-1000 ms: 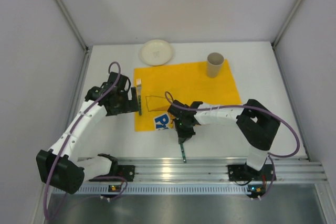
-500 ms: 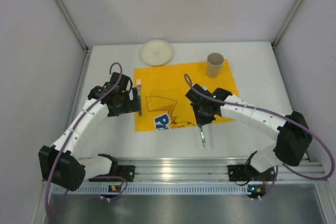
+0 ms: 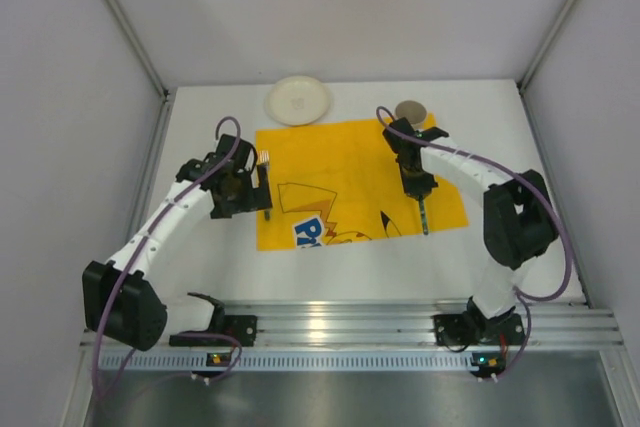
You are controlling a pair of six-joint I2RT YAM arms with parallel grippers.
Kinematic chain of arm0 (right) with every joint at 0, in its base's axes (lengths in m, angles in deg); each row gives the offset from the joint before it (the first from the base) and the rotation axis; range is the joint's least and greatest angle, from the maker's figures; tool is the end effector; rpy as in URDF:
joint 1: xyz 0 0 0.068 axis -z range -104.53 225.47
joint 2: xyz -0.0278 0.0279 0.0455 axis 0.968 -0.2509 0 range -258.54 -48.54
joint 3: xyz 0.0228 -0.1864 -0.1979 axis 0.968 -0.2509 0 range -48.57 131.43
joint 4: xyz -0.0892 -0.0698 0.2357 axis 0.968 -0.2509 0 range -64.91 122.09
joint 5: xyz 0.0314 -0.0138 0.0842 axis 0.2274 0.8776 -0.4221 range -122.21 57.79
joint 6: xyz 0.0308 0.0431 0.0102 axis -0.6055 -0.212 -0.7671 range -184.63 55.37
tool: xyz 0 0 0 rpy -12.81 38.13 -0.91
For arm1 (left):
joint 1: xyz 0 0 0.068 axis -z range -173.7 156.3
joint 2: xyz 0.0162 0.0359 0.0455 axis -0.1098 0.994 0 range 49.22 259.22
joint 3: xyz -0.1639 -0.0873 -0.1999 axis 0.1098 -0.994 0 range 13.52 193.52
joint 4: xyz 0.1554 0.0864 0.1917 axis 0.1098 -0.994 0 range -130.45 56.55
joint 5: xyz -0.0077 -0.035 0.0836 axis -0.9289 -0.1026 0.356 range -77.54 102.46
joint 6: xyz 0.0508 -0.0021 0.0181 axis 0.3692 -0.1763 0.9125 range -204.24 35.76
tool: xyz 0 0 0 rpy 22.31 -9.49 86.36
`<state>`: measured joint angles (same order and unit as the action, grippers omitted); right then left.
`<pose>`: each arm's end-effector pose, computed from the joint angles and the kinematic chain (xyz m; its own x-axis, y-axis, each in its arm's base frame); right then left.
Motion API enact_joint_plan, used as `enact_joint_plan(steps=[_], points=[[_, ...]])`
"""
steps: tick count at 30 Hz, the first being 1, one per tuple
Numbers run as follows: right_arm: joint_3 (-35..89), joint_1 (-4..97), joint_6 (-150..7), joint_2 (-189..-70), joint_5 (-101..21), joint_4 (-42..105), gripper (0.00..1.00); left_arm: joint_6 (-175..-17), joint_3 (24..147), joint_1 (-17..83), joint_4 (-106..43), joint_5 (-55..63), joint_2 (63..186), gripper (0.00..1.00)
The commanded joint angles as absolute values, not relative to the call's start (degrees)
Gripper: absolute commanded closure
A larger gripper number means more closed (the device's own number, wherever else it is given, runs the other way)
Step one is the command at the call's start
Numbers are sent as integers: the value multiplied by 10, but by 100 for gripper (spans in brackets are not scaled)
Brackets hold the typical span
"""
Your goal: Set the dinner table for one person
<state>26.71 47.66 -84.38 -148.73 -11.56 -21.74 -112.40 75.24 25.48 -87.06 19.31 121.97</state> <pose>0.3023 0.1453 0.2194 -0.9434 -0.1399 -0.3008 -0.0603 0.9639 -0.2592 0.2286 -0.0750 0.2788 -0.8836 -0.1889 -0.4284 -0.1579 0.9816 -0.1071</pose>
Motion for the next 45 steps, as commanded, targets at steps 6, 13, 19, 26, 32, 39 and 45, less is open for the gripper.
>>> enact_joint_plan(steps=[6,13,19,26,32,39,45], points=[[348,533,-820,-1568,-78,-168,100,-1103,810,256,-843,189,1276,2],[352,543,-816,-1595,-101,-129,54,-1083,887,256,-839,176,1344,2],[335,543,-828,-1553,-110,-136,21,-1074,975,255,-829,184,1422,2],[258,530,-836,-1388,-169,-169,18,-1057,1137,246,-796,192,1587,2],[183,526,-848,-1231,-211,-202,12,-1058,1343,185,-800,159,1754,4],[124,527,-902,-1116,-210,-248,10,-1101,1430,130,-736,127,1869,5],[133,527,-907,-1121,-191,-266,11,-1151,1450,120,-651,60,1919,4]])
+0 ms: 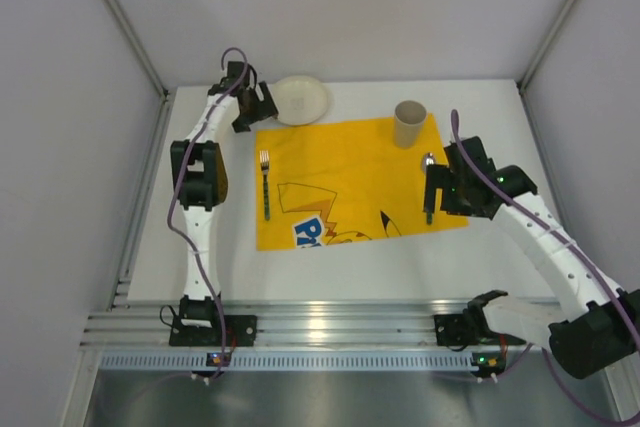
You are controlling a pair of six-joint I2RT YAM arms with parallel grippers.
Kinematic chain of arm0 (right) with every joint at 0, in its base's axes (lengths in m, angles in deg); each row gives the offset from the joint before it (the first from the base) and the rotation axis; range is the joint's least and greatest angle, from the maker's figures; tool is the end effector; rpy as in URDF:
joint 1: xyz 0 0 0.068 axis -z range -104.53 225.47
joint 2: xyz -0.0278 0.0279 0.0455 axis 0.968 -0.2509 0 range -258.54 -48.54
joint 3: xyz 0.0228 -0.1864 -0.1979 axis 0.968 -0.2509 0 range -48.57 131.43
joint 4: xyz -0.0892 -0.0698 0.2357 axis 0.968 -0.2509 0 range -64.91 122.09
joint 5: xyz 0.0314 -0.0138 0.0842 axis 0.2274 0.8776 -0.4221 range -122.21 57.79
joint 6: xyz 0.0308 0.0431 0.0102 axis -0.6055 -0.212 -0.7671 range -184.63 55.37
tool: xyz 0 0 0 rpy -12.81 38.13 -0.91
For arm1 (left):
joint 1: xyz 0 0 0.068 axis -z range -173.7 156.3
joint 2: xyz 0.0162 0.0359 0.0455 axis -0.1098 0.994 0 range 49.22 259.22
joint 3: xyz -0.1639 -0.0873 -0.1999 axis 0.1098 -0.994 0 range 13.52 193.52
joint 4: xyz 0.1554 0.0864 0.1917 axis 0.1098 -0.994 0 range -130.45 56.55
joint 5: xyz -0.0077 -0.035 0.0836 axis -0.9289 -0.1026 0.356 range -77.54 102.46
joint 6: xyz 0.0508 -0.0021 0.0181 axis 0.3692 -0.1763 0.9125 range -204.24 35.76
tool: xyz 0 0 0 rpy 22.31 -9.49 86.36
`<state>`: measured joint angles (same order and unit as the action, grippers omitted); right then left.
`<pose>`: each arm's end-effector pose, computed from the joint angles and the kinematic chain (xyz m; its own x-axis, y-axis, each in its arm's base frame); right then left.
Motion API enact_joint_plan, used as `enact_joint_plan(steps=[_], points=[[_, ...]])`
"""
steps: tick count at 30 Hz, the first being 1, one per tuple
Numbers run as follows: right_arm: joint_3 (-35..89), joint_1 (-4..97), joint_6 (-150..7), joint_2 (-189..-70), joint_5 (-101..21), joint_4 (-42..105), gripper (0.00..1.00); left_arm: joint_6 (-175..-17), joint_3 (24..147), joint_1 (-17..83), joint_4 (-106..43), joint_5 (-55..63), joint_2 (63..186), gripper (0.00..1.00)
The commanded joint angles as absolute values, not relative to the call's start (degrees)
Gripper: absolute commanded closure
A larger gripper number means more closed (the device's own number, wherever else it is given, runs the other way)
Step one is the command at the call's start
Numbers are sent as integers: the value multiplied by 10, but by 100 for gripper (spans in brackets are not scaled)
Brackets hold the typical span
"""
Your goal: Set the dinner table for one person
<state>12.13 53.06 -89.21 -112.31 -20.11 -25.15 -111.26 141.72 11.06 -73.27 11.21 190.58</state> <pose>0.1924 0.0713 0.3026 -0.8454 0.0915 -0.5263 0.0823 0.9958 0.0408 0.5426 -0.0459 0.1934 -0.7524 -0.3932 -0.5284 -0.2761 0.9166 -0.2891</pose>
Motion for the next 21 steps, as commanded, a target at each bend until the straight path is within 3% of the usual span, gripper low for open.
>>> enact_joint_plan(steps=[1,8,11,13,15,21], points=[[135,527,-908,-1128,-192,-266,11,-1158,1451,118,-641,40,1926,4],[146,527,-915,-1155,-197,-265,12,-1197,1466,116,-610,19,1965,4],[149,527,-915,-1165,-200,-262,12,-1179,1507,117,-663,55,1995,9],[153,527,-913,-1174,-201,-261,12,-1171,1515,117,-678,66,2005,21],[155,527,-910,-1182,-205,-257,12,-1159,1512,122,-693,80,2011,26],[166,527,-892,-1209,-217,-252,12,-1151,1512,138,-705,77,2028,69]])
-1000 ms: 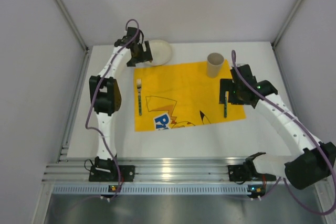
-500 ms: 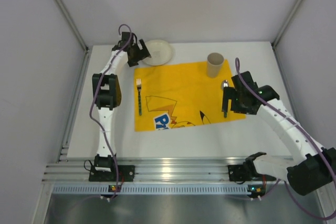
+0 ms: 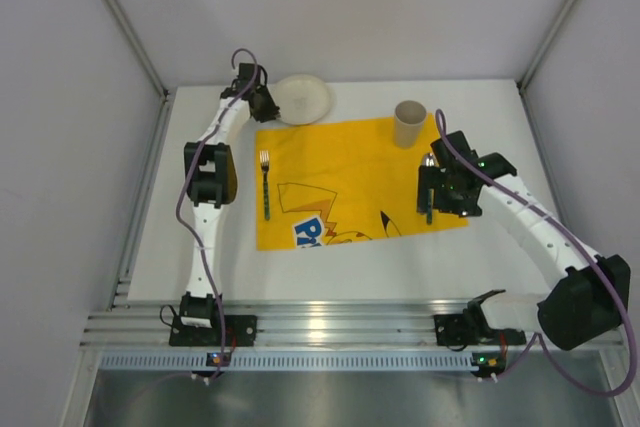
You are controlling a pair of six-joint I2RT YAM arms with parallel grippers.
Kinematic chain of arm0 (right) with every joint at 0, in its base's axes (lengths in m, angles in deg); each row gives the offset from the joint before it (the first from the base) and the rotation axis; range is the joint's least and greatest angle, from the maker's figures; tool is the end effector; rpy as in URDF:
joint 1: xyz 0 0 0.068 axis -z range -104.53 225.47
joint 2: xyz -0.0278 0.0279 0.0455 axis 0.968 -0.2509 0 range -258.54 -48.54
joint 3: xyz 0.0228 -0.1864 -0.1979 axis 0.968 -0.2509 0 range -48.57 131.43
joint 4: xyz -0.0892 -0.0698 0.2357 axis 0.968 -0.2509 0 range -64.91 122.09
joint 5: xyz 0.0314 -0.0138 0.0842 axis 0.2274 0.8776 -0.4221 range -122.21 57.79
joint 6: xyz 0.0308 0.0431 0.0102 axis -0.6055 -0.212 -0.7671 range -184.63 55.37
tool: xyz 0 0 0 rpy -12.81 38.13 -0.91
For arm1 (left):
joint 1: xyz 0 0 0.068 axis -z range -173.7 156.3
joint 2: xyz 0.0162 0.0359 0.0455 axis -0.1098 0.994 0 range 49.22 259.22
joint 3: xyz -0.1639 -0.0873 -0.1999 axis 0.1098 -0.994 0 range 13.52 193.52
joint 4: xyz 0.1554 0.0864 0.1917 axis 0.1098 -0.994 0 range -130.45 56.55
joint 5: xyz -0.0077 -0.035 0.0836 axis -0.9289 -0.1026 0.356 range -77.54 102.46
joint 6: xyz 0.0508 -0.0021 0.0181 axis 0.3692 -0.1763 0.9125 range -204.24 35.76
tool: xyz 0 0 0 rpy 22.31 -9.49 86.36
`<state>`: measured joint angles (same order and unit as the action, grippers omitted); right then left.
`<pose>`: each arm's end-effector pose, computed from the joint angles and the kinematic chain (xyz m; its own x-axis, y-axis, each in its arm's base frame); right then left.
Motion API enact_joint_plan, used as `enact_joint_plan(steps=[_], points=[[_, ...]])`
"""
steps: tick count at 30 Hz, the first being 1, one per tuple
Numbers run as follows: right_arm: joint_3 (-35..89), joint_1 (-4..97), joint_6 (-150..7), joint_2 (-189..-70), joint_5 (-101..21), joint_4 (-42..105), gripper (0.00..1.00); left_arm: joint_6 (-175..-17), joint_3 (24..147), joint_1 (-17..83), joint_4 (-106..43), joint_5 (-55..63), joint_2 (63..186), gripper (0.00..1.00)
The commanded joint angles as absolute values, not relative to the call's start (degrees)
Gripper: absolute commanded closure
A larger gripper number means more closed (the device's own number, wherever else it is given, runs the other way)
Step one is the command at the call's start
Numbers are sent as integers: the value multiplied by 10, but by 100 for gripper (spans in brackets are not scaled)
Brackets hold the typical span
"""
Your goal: Set the dinner table for one person
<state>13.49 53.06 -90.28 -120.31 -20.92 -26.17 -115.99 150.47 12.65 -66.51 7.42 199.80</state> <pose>0.2152 0.0812 0.2811 -0.9049 0.0861 -0.4168 0.0952 0.9955 -0.0009 0.5735 -0.0669 0.1640 -0.7044 -0.4492 -0.5496 -0.2361 0.8785 -0.4153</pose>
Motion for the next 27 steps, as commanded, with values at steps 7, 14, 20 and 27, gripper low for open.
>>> enact_joint_plan(steps=[7,14,20,27], points=[[164,527,-877,-1211,-232,-242,12,-1141,1503,136,-711,98,1984,100],[144,527,-871,-1204,-258,-215,11,-1139,1485,122,-718,60,1866,100],[130,524,-871,-1199,-299,-185,11,-1121,1391,125,-722,19,1735,100],[101,521,-875,-1167,-318,-172,11,-1088,1108,217,-733,-16,1609,100]])
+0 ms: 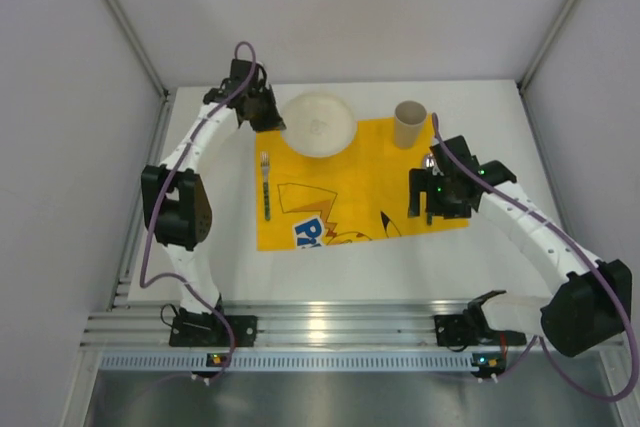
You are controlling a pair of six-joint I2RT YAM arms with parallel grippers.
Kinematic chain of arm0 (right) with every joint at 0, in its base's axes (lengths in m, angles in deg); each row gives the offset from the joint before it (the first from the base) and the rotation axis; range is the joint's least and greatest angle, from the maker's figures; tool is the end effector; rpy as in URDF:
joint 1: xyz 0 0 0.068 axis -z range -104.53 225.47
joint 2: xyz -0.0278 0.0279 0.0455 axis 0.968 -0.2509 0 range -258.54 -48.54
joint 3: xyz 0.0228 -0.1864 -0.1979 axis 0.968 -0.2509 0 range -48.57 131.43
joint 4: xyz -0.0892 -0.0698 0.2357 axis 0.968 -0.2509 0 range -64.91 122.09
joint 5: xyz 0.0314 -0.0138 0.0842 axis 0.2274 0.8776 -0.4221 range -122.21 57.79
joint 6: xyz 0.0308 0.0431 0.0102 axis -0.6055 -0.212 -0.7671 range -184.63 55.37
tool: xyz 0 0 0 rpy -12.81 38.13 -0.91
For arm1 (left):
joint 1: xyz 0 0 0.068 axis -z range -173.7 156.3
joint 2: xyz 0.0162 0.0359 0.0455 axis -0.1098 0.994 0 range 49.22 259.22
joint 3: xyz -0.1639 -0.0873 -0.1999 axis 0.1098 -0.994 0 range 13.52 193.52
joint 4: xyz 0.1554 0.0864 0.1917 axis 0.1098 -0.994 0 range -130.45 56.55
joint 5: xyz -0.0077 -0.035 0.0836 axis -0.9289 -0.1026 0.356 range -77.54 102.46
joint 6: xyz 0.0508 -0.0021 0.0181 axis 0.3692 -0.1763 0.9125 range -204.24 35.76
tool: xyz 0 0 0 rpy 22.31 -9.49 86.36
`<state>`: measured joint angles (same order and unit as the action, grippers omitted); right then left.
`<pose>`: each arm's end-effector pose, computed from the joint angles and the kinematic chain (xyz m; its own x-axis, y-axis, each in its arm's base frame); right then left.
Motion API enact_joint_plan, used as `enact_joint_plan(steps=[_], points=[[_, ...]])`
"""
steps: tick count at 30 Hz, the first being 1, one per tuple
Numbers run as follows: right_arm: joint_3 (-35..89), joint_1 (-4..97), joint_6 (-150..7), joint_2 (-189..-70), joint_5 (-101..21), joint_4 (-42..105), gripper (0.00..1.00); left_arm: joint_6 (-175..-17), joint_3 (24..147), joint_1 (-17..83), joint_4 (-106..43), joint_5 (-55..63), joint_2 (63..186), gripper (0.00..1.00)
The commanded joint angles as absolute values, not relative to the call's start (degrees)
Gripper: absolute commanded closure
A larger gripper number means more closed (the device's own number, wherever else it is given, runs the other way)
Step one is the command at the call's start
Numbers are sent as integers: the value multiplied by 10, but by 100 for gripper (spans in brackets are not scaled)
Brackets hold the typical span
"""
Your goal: Set the dinner table for one person
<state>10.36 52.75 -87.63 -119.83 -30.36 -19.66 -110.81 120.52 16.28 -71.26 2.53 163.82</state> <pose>0.2175 0.0899 0.2711 -0.9095 0.0427 -0.4134 -0.0192 0.9894 0.1442 0.4494 -0.0853 0.3029 -0.7570 -0.3143 -0.5729 -0.0546 0.9041 -0.4239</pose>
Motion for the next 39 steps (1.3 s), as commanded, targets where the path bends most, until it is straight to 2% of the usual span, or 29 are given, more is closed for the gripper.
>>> enact_joint_plan(steps=[1,3,8,16,27,28,30,31,33,34,35,39], points=[[98,522,-876,-1154,-319,-175,11,-1095,1079,243,-723,-18,1586,100],[90,520,-877,-1139,-319,-177,10,-1120,1002,274,-706,-2,1565,100],[67,520,-878,-1083,-319,-195,10,-1181,924,366,-643,38,1538,100],[64,516,-877,-1018,-333,-224,9,-1195,965,400,-647,108,1571,100],[66,515,-869,-1007,-348,-229,9,-1189,1028,399,-694,220,1621,100],[66,515,-868,-1009,-348,-228,9,-1191,1033,398,-710,233,1632,96],[65,515,-867,-1010,-350,-227,9,-1194,1033,399,-719,270,1637,79],[64,515,-866,-1011,-350,-226,9,-1194,1033,398,-724,275,1642,50],[64,515,-866,-1012,-351,-223,8,-1191,1032,398,-734,292,1643,27],[64,515,-865,-1014,-352,-222,9,-1191,1032,399,-734,295,1638,11],[64,515,-864,-1015,-352,-221,8,-1190,1028,399,-733,298,1633,2],[70,515,-853,-1008,-379,-207,8,-1188,1029,400,-742,316,1585,2]])
